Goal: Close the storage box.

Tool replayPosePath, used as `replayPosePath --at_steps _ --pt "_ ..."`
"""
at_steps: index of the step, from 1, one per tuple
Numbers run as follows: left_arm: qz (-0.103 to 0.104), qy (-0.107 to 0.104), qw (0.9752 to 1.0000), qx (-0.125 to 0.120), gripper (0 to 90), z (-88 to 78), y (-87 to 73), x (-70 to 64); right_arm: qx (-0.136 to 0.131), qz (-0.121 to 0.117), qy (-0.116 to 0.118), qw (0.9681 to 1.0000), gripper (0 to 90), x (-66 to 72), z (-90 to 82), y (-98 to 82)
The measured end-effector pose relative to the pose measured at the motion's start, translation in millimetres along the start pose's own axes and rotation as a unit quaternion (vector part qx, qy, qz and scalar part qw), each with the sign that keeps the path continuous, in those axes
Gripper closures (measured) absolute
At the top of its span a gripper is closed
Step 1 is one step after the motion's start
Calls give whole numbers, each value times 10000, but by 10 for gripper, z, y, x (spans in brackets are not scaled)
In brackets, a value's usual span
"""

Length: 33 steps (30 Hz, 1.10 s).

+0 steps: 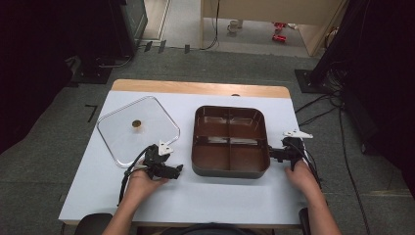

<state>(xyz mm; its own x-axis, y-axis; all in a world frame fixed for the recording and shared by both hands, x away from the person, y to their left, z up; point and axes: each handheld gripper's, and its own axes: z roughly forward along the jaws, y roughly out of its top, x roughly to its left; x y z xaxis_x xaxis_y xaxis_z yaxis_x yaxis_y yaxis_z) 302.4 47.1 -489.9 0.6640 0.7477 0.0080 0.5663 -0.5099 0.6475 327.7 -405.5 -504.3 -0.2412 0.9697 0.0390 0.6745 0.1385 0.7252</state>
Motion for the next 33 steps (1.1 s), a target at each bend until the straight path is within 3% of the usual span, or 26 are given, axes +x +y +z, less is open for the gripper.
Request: replayPosePath --at_steps 4,7,11,14,19,22,26,33 --pt "131 -4 9999 84 169 -17 41 -32 0 -1 0 10000 122 0 0 0" --pt "217 -10 9997 -83 239 -60 56 -33 1 -1 0 10000 122 0 0 0" --pt "212 -63 9996 -179 250 -105 91 11 0 -1 0 10000 122 0 0 0" --pt "215 -250 9994 -120 277 -108 122 59 1 -1 0 10000 122 0 0 0" --pt "211 -393 9987 -237 292 -120 171 94 1 -2 0 10000 122 0 0 0" --pt "191 -606 9976 -259 299 -116 218 114 2 -1 1 10000 122 0 0 0" --pt "235 -654 9972 -275 306 -96 264 148 2 -2 0 10000 122 0 0 0" --pt "196 -517 9982 -252 307 -62 325 288 1 0 -1 10000 122 0 1 1"
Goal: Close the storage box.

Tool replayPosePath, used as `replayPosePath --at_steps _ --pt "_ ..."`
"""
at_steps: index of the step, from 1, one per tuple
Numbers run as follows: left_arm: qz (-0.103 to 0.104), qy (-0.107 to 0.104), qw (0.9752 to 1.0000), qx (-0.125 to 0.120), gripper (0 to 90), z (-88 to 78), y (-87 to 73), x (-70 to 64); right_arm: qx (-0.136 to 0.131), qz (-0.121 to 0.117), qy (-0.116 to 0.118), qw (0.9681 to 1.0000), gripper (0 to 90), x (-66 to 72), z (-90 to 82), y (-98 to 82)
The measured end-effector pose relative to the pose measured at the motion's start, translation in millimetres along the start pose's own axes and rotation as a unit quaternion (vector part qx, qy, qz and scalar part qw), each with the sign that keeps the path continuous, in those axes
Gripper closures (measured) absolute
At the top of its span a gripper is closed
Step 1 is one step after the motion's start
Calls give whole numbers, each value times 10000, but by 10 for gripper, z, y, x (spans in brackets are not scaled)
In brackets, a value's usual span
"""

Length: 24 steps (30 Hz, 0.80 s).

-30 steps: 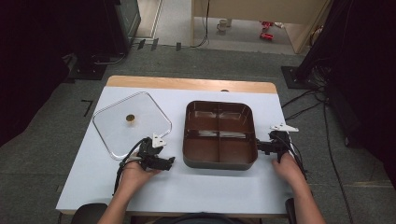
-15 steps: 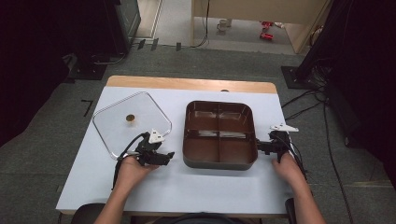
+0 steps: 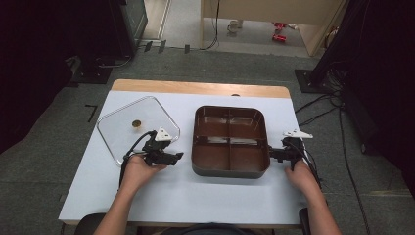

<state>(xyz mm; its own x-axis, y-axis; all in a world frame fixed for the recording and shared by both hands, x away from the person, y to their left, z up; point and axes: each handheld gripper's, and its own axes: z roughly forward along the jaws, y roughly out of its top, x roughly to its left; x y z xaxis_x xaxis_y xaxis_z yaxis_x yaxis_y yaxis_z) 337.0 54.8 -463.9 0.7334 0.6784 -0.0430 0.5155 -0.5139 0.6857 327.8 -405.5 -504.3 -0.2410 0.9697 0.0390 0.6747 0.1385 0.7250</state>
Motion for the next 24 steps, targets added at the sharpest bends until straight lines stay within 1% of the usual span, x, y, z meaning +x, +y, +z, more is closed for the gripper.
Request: replayPosePath --at_steps 2,4,7,9,13,15,17,19,20,24 --pt "-35 33 10000 0 307 -8 16 52 1 1 1 10000 122 0 0 0" --pt "-116 82 9999 -14 309 -22 36 91 1 -5 0 10000 122 -1 0 0" --pt "-102 136 9998 -86 311 -65 72 111 -1 0 1 10000 122 0 0 0" --pt "-96 200 9997 -42 310 -67 84 129 3 -4 0 10000 122 -1 0 0" --pt "-145 148 9998 -23 307 -61 104 201 2 -5 1 10000 122 -1 0 0" --pt "-151 81 9998 -61 308 -61 117 236 4 -2 1 10000 122 -1 0 0" --pt "-164 35 9997 -165 314 -62 119 295 3 -3 1 10000 122 -1 0 0" --pt "-196 -12 9997 -153 321 -58 129 352 3 -2 1 10000 122 -1 0 0" --pt "-219 -20 9996 -152 321 -58 135 383 3 -2 1 10000 122 -1 0 0" --pt "-260 68 9995 -194 323 -66 164 497 3 -3 1 10000 122 -1 0 0"
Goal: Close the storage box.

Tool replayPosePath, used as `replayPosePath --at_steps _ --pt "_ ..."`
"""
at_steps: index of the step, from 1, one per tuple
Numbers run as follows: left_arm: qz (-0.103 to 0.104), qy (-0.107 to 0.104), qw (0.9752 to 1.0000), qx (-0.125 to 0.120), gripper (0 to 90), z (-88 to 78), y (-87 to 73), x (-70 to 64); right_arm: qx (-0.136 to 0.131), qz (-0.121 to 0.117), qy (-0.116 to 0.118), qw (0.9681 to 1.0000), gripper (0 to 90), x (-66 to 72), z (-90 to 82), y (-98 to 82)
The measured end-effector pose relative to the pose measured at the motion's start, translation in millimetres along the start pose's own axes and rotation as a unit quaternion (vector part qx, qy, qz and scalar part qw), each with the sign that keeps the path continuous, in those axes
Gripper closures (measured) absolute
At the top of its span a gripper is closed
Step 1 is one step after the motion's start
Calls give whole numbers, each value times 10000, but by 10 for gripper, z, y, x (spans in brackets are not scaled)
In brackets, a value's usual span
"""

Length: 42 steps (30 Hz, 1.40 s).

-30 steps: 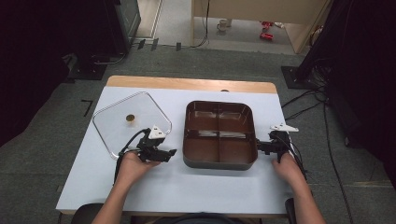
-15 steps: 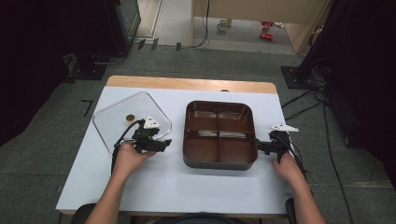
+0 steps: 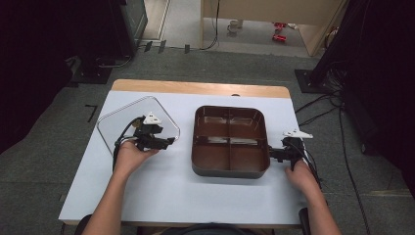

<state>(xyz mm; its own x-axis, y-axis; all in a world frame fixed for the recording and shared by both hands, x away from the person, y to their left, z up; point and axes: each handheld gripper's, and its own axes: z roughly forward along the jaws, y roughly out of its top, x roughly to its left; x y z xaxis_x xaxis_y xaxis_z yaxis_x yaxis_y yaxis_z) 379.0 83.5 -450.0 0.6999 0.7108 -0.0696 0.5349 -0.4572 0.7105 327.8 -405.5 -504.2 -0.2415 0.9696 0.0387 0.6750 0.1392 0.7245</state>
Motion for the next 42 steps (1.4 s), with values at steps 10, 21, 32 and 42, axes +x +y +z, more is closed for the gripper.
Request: replayPosePath --at_steps 10,21,32,42 --pt "-58 241 9997 -62 333 -61 62 202 0 -1 0 10000 122 0 0 0" --pt "-410 592 9972 -225 334 -231 72 498 1 -2 1 10000 122 0 0 0" --pt "-616 1056 9923 -201 340 -295 -93 748 1 1 0 10000 122 0 0 0" --pt "-986 1252 9870 -199 399 -202 -249 831 1 4 1 10000 122 0 0 0"
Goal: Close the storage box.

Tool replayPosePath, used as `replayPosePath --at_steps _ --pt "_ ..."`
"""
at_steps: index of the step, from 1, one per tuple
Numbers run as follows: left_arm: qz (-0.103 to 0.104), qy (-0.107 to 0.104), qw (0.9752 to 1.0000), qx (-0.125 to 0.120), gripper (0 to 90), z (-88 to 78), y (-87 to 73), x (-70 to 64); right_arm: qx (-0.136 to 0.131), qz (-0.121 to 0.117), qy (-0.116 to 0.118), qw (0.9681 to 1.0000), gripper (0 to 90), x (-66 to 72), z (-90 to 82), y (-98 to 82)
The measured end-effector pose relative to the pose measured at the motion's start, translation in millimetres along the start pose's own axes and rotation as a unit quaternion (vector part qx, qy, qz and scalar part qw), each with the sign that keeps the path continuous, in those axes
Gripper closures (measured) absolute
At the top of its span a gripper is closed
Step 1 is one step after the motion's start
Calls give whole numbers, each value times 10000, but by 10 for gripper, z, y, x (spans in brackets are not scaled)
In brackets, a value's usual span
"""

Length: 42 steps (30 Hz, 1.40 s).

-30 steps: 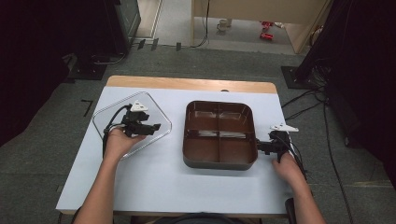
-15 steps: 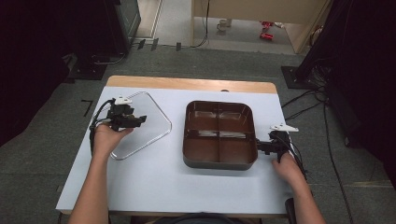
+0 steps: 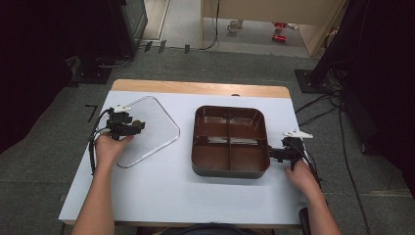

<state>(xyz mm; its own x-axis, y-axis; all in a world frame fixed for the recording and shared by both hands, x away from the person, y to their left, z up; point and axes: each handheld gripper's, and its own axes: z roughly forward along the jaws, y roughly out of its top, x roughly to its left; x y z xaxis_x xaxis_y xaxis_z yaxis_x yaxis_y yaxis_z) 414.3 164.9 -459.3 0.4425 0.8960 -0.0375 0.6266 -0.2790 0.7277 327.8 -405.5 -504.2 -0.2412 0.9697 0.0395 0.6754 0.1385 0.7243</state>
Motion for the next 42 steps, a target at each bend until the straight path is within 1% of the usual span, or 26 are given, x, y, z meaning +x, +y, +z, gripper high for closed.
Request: replayPosePath --at_steps 1,3,5,8,13,15,18,20,21,23,26,32,35,39,42 --pt "15 65 10000 10 401 5 -7 -1 1 -1 -1 10000 122 0 0 0" --pt "-8 111 9999 10 425 18 -32 4 -1 -1 -1 10000 122 0 0 0" --pt "-73 149 9999 42 442 46 -60 19 -1 -2 0 10000 122 0 0 0" --pt "-160 88 9998 109 457 91 -75 29 1 2 0 10000 122 0 0 0" --pt "-260 91 9994 219 492 158 -95 23 -7 -1 1 10000 122 0 1 -1" --pt "-290 208 9992 178 519 148 -109 9 -7 0 1 10000 122 0 1 -1" --pt "-370 248 9990 94 552 143 -135 7 -9 -4 1 10000 122 0 1 -1" --pt "-330 249 9991 76 567 144 -140 -4 -8 -2 1 10000 122 0 1 -1" --pt "-330 285 9990 76 580 147 -139 -15 -9 -2 1 10000 122 0 1 -1" --pt "-304 309 9990 112 584 146 -129 -18 -8 -3 0 10000 122 0 1 -1" --pt "-372 272 9989 86 590 141 -127 -12 -9 -3 1 10000 122 0 1 -1" --pt "-330 292 9989 129 593 128 -110 -7 -9 -2 1 10000 122 0 1 -1" --pt "-330 256 9990 150 593 110 -97 1 -9 -2 1 10000 122 0 1 -1" --pt "-343 143 9992 125 593 53 -64 5 -10 -1 1 10000 122 0 1 -1" --pt "-286 136 9994 105 594 7 -28 -10 -9 -1 1 10000 122 0 1 -1"
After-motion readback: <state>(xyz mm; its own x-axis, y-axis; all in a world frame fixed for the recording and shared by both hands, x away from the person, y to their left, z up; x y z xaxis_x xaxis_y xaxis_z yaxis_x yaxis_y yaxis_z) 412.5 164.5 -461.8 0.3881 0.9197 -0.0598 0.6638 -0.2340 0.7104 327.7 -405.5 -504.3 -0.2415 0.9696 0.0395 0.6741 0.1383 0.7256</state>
